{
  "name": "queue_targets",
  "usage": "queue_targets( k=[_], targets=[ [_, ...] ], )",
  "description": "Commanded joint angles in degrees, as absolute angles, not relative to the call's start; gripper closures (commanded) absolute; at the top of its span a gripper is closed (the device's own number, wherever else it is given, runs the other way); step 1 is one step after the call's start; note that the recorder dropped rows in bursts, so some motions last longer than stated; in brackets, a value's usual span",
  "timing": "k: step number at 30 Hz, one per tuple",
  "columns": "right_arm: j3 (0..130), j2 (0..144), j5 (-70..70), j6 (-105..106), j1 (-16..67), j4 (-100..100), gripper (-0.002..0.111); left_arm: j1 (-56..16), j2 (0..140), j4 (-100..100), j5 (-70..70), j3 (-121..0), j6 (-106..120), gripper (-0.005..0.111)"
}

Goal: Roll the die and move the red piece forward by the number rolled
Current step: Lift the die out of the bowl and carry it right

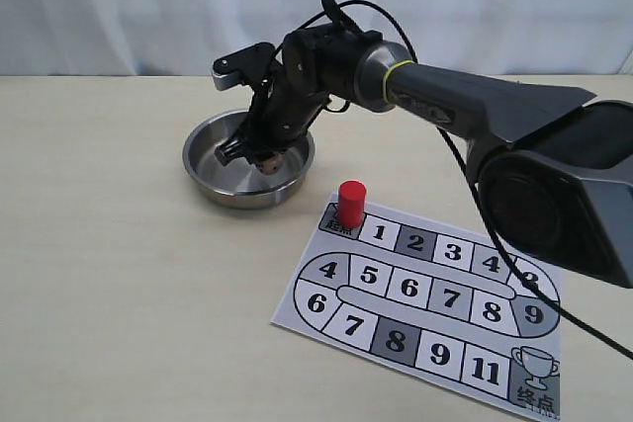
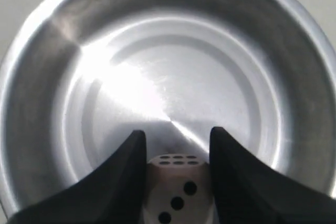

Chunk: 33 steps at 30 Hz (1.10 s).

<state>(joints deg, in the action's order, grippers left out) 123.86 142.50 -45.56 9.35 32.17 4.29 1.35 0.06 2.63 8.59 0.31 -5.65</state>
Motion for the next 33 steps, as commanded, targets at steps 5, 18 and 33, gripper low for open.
queue_targets(
  k=[5, 18, 33],
  targets=[
    [130.0, 141.6, -54.4, 9.2, 31.9, 4.8, 0.104, 1.4, 0.0, 2.4, 8.2, 0.0, -5.8, 0.107],
    [128.2, 133.1, -64.9, 3.1, 31.8, -6.0, 0.104, 1.4, 0.0, 2.4, 8.3, 0.0, -5.8, 0.107],
    [94.7, 116.0, -49.9, 0.6, 21.5, -9.8, 0.104, 1.4, 0.0, 2.4, 8.3, 0.0, -5.8, 0.107]
  ],
)
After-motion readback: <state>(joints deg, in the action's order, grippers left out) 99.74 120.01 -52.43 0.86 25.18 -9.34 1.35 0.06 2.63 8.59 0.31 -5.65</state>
